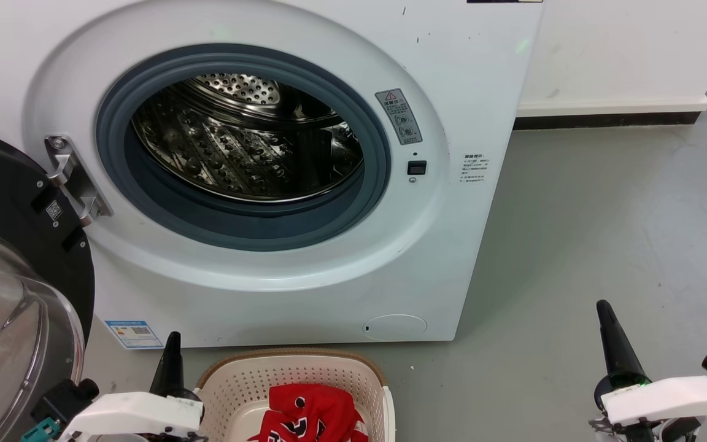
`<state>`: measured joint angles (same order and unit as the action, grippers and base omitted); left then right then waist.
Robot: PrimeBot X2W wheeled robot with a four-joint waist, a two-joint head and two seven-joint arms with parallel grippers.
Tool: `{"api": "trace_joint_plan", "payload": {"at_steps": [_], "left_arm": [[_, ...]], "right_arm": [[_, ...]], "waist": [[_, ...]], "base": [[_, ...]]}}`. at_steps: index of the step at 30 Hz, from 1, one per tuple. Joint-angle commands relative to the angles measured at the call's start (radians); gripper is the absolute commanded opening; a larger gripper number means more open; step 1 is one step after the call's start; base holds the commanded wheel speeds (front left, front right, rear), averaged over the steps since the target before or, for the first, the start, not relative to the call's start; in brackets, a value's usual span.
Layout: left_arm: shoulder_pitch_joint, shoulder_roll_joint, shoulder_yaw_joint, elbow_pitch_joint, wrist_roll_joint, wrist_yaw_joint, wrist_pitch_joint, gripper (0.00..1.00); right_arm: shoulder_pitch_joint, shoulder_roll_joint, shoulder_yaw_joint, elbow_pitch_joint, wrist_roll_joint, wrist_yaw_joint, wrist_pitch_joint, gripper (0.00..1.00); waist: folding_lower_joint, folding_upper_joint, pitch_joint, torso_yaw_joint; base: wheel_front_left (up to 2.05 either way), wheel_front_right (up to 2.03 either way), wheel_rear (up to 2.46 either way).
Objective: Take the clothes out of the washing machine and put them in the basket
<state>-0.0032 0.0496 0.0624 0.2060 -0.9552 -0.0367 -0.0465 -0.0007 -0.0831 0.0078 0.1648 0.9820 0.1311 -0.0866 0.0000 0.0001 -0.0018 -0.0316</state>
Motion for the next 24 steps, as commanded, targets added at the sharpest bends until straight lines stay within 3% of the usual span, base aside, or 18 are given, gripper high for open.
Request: {"api": "trace_joint_plan", "payload": {"at_steps": [1,24], "left_arm": [[-0.023,0.001,0.004,-0.005,-0.031,-0.009,0.009,0.0],[-0.058,0.001,0.024,0.012,-0.27,-0.044,0.068,0.0]], "right_arm": [[-0.029,-0.006,-0.005,-0.004,0.035,0.0,0.006,0.0],[-0.059,-0.006,-0.03,0.027,0.279,0.0,0.065,0.0]], "waist": [[0.0,-0.0001,0.0,0.001],[0.0,-0.0001,0.002,0.01]], "base": [[0.0,0.0,0.0],[0.0,0.0,0.0]]}}
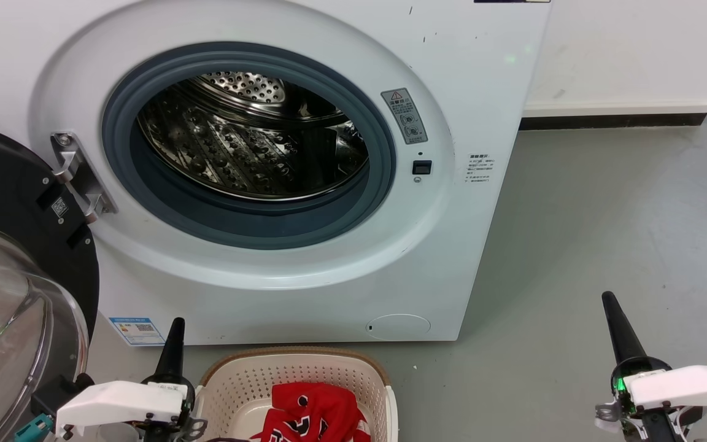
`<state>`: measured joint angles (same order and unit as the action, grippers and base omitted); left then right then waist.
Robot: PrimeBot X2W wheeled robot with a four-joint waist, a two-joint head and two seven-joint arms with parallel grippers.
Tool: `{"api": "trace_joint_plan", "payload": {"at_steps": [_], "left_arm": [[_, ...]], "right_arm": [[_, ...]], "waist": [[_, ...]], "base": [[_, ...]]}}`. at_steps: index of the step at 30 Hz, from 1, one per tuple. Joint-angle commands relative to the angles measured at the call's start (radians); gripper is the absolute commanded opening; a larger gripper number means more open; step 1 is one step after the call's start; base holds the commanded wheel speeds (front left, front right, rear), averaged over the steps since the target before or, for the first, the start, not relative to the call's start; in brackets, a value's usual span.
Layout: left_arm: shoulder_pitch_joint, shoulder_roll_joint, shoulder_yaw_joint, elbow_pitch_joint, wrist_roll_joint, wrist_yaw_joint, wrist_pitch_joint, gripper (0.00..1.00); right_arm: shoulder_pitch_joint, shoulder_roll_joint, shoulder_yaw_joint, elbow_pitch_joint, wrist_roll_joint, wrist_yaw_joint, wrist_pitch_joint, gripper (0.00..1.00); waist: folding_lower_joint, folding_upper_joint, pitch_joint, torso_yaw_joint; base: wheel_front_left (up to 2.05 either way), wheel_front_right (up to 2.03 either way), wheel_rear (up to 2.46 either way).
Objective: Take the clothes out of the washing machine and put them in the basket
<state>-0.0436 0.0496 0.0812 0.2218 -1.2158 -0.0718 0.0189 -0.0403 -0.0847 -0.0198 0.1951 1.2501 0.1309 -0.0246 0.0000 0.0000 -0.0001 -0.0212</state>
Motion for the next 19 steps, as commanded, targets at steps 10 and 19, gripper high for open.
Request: {"api": "trace_joint_plan", "payload": {"at_steps": [10,19], "left_arm": [[-0.033,0.001,0.012,0.003,-0.104,-0.02,0.025,0.0],[-0.043,0.001,0.017,0.009,-0.182,-0.032,0.045,0.0]], "right_arm": [[-0.033,-0.003,-0.015,0.01,0.106,0.0,0.028,0.0],[-0.045,-0.001,-0.025,0.02,0.185,0.0,0.049,0.0]], "waist": [[0.0,0.0,0.001,0.004],[0.0,0.0,0.001,0.008]], "base": [[0.0,0.0,0.0],[0.0,0.0,0.0]]}}
